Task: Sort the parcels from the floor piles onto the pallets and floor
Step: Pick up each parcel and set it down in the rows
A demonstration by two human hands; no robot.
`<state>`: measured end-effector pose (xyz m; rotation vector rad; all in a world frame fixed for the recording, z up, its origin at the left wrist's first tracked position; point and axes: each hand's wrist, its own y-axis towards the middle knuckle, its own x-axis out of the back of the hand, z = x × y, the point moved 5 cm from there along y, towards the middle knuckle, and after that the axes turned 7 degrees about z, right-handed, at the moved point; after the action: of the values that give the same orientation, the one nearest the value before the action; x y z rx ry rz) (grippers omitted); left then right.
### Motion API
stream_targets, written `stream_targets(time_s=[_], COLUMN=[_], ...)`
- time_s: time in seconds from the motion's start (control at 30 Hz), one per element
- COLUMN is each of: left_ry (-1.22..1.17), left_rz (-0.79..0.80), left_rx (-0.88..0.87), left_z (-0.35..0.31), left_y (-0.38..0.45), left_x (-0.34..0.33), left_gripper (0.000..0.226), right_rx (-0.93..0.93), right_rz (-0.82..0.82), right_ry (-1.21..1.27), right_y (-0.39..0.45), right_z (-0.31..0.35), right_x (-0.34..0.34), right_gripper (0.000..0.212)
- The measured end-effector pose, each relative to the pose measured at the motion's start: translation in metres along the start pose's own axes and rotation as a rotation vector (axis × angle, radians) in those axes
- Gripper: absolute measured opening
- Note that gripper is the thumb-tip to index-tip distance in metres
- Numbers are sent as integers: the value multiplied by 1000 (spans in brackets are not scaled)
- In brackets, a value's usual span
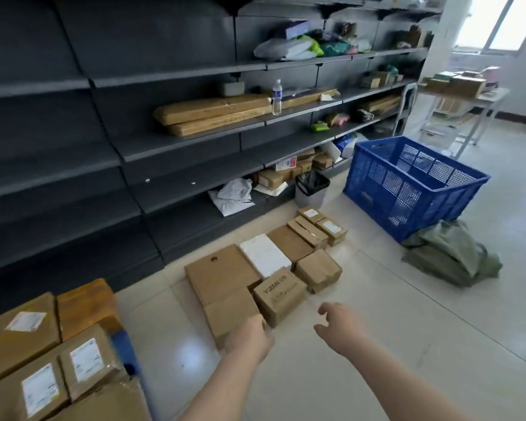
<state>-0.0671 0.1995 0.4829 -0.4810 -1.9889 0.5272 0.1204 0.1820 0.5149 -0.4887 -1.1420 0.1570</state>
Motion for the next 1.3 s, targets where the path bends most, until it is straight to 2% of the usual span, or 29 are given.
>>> stream_targets(time_s=[0.23, 0.37, 0.47, 0.53, 0.6, 0.73, 1.0, 1.17, 1.3], left_ry=[42, 80, 75, 70, 55, 22, -28, -153, -305], left_rz=[31, 37, 48, 39, 30, 78, 135, 128, 135], left_rx=[-53, -54, -51, -50, -46, 13, 126, 256, 377], left_z=[-121, -171, -205, -223, -240, -268, -330, -353, -362], left_y=[51, 99, 149, 188, 230, 303, 412, 486, 556], left_x=[-33, -33, -28, -22, -19, -14, 0, -21, -63], left_gripper=[10, 14, 13, 3, 6, 15, 12, 14, 23], right_rx=[-48, -41, -39, -37, -41, -68, -82, -34, -31], right_rz=[18, 30, 48, 64, 82, 145, 226, 321, 427], right_ry=[52, 30, -4, -41, -73, -89, -28, 2, 32], right_y=[39, 82, 127, 163, 205, 282, 422, 525, 620], right_z=[-111, -144, -164, -174, -182, -198, -249, -284, -323], right_x=[64, 94, 118, 135, 153, 185, 227, 226, 200], right_gripper=[43, 41, 43, 45, 46, 45, 46, 48, 53])
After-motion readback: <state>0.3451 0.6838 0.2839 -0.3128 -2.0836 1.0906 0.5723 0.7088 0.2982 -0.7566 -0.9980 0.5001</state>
